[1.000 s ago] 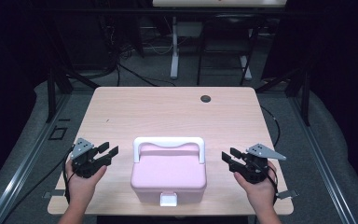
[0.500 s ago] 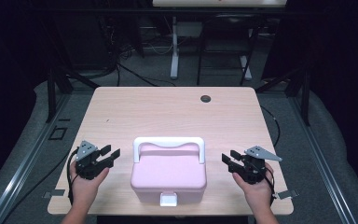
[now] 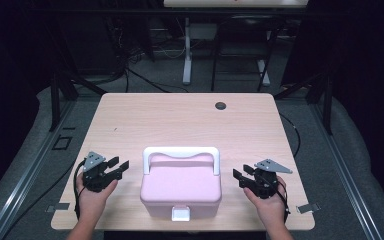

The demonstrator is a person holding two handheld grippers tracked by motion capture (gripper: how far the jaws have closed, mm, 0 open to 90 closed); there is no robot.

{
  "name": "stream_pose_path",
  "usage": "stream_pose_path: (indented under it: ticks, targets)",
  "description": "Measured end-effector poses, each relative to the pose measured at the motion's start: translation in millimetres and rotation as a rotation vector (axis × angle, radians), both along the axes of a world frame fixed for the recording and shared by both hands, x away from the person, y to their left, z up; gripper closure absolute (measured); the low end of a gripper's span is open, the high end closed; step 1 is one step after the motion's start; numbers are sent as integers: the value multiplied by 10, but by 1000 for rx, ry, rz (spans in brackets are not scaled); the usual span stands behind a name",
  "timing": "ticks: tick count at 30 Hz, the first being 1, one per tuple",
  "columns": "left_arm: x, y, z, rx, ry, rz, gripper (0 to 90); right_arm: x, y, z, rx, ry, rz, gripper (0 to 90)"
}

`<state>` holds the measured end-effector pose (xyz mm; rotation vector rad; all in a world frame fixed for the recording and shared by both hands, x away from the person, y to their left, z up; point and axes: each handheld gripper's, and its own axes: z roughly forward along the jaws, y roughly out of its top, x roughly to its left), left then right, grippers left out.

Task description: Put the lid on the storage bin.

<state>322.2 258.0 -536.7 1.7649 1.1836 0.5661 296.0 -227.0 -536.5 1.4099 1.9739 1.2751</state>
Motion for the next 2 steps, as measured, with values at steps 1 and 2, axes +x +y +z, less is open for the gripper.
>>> stream_pose_path:
  ticks: [1, 2]
  targets:
    - [2, 2, -6, -1, -1, -1, 513, 4, 2, -14, -7, 3, 2, 508]
    - [1, 9, -5, -1, 4, 0, 506, 7, 1, -28, -9, 7, 1, 506]
